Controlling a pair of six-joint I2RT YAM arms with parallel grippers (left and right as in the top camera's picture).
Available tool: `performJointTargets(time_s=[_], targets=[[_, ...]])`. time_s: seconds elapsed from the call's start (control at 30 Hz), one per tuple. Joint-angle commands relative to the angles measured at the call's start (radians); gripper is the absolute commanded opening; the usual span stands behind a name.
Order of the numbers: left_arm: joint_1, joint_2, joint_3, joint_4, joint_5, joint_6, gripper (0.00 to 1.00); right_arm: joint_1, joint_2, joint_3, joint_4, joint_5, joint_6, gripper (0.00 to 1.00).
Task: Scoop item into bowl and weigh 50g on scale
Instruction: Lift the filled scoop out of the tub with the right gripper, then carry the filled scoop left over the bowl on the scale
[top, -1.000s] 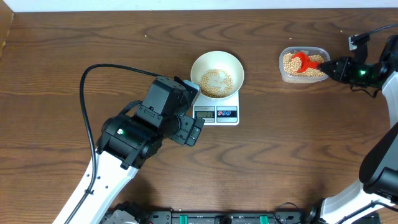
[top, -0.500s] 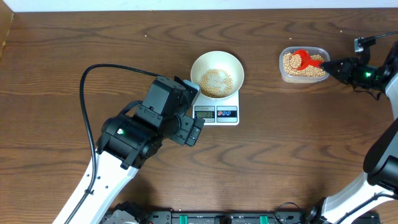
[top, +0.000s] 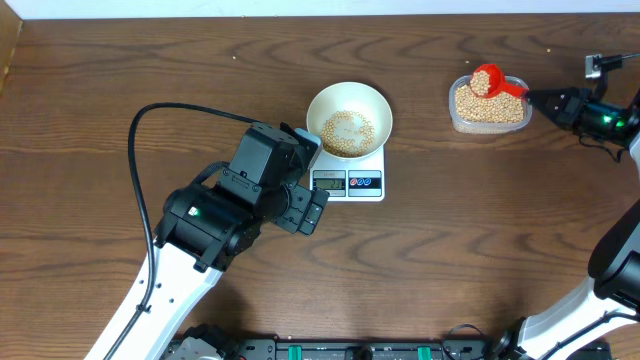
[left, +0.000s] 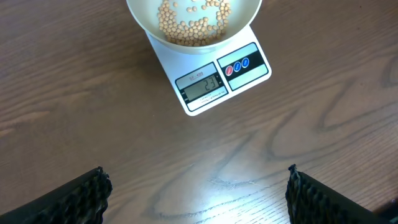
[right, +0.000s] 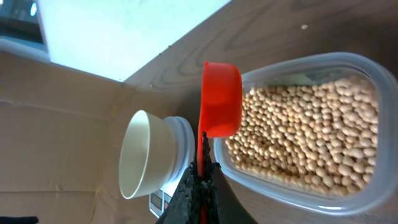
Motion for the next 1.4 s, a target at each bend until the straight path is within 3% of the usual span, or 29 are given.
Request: performJointTargets(time_s=[0.0, 0.43, 0.7, 1.13, 1.37], targets=[[0.006, 0.005, 0.026, -0.002, 0.002, 0.007, 0.92, -0.003, 0.001, -0.005, 0.006, -0.055, 0.016, 0.01], [0.006, 0.006, 0.026, -0.003, 0.002, 0.007, 0.92, -0.002, 0.001, -0.005, 0.018, -0.126, 0.027, 0.01], [0.006, 0.006, 0.026, -0.003, 0.001, 0.007, 0.92, 0.1, -0.002, -0.003, 0.052, -0.134, 0.045, 0.01], [0.006, 0.005, 0.026, -0.002, 0.001, 0.007, 0.92, 0.356, -0.002, -0.003, 0.59, -0.188, 0.433, 0.01], [0.006, 0.005, 0.026, -0.002, 0.002, 0.007, 0.92, 0.455, -0.002, -0.003, 0.649, -0.193, 0.434, 0.01]])
